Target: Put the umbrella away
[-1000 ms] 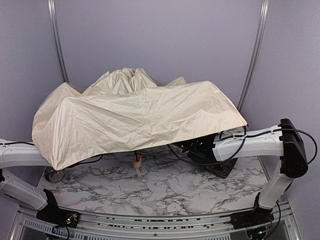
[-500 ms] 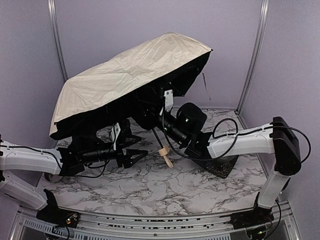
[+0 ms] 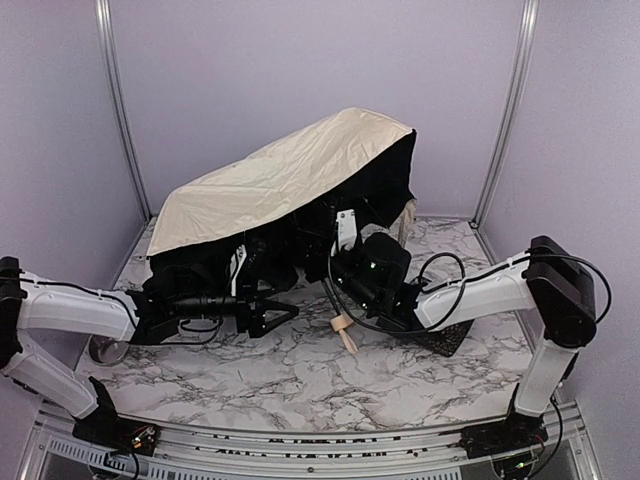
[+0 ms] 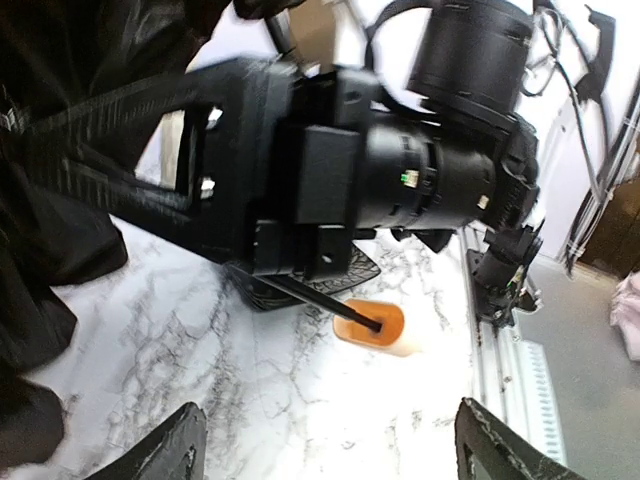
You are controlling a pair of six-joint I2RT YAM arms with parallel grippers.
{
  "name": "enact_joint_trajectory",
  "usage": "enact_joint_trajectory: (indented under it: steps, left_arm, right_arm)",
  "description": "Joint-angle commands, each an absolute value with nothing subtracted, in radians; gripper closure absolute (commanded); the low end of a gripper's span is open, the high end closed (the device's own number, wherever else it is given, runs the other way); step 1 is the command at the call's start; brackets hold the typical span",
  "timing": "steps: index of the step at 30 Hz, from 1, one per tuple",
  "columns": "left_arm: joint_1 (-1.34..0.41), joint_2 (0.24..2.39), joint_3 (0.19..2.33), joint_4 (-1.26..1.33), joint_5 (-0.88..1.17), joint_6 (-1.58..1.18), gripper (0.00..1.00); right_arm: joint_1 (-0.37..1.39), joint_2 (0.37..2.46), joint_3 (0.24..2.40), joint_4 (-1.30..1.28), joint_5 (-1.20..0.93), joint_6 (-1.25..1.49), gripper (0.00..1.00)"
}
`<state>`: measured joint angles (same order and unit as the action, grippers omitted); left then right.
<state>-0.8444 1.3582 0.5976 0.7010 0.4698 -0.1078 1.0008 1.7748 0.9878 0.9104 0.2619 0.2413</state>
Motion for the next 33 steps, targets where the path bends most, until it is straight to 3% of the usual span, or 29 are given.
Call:
enact_joint_trajectory:
  steps: [1, 12, 21, 28, 33]
  left_arm:
    - [-0.775, 1.45, 0.658, 0.818, 0.572, -0.375, 0.14]
    - [-0.712, 1.67, 0.621, 0.992, 0.573, -0.659, 0.24]
    - [-0.708, 1.649, 0.552, 0.828, 0.425, -0.597, 0.26]
    - [-0.747, 1.7, 0.595, 0.801, 0.424, -0.623, 0.26]
    - [-0.777, 1.697, 0.6, 0.8, 0.386, -0.632, 0.27]
  right_arm:
    - [0.998, 1.816, 1.066, 1.022, 0.335, 0.18, 1.0]
    - [0.996, 2.008, 1.087, 0.986, 0.513, 0.321, 1.0]
    - [0.998, 2.089, 1.112, 0.885, 0.507, 0.505, 1.0]
    - [0.996, 2.025, 1.122, 0.728, 0.512, 0.499, 0.69]
    - [0.986, 1.964, 1.21, 0.356, 0.508, 0.488, 0.45]
